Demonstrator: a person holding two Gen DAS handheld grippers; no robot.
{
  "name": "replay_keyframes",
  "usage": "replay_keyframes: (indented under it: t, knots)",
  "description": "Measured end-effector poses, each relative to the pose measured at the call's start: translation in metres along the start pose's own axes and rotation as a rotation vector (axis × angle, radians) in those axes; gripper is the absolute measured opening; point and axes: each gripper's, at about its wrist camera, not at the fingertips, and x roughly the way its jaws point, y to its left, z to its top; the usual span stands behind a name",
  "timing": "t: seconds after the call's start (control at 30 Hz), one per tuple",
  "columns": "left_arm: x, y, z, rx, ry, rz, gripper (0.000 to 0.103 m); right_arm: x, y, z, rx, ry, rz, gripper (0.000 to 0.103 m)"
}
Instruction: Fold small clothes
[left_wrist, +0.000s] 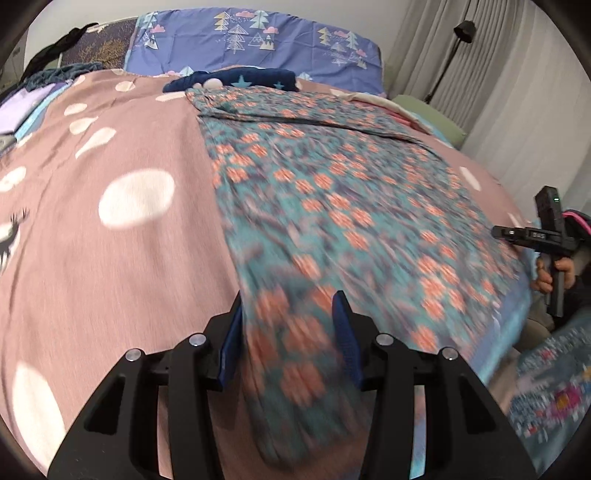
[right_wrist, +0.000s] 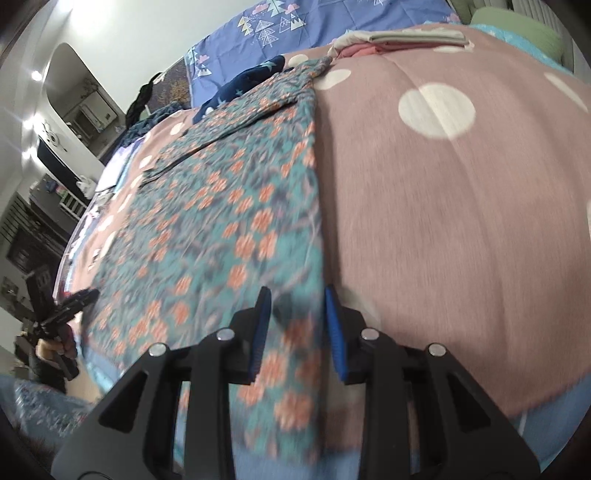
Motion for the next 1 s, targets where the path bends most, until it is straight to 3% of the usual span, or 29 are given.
replay_keyframes:
  t: [0.2, 0.37, 0.57, 0.83, 1.0]
  knots:
    - [-0.016, -0.017, -0.024, 0.008, 0.021, -0.055, 0.047, -0.018, -0.003, -0.023, 0.010, 0.036, 0.079, 0.034]
    - [0.004, -0.012, -0.007, 0.005, 0.035, -0.091, 0.047, -0.006, -0.005, -0.012, 0.030, 0.032, 0.143, 0.045]
    - [-0.006, -0.022, -0.015, 0.052, 0.063, -0.035, 0.047, -0.012, -0.005, -0.017, 0.017, 0.041, 0.153, 0.045]
    - [0.009, -0.013, -0.005, -0.020, 0.015, -0.117, 0.047, 0.001, -0.003, -0.007, 0.010, 0.000, 0.182, 0.045]
    - [0.013, -0.019, -0.001, -0.009, 0.017, -0.105, 0.047, 0.005, -0.003, -0.001, 0.026, 0.012, 0.202, 0.045]
